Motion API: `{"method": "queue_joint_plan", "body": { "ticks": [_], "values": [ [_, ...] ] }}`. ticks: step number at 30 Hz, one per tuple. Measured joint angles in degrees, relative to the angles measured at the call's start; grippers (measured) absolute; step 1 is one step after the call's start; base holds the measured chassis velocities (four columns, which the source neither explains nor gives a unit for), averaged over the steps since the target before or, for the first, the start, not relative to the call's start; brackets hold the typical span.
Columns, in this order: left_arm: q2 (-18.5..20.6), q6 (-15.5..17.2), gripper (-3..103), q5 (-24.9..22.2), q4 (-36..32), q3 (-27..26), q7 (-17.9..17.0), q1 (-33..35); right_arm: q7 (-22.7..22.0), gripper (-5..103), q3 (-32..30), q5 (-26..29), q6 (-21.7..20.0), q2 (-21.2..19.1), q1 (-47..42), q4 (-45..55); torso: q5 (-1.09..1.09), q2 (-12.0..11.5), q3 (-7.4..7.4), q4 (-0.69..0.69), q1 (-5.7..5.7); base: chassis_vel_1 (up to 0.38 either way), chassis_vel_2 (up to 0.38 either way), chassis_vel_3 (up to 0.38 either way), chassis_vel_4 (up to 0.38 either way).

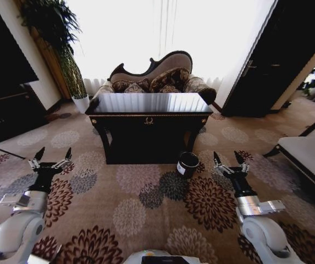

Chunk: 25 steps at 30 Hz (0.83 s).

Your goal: Move to the front of the table and place the trash on the table into the trash bin.

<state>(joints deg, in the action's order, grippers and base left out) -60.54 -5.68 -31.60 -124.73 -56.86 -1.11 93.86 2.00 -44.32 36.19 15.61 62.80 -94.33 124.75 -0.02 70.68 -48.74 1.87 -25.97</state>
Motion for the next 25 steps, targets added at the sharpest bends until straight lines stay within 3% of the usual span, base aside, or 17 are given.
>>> {"method": "queue_joint_plan", "body": {
  "ticks": [25],
  "values": [
    [0.0, 0.0, 100, 0.0, 0.0, 0.0, 0.0, 0.0, 0.0, 100, 0.0, 0.0, 0.0, 0.0, 0.05, 0.0, 0.0, -0.02, -0.01, -0.01, -0.04, 0.01, -0.012, -0.009, 0.01]
  ]
}}
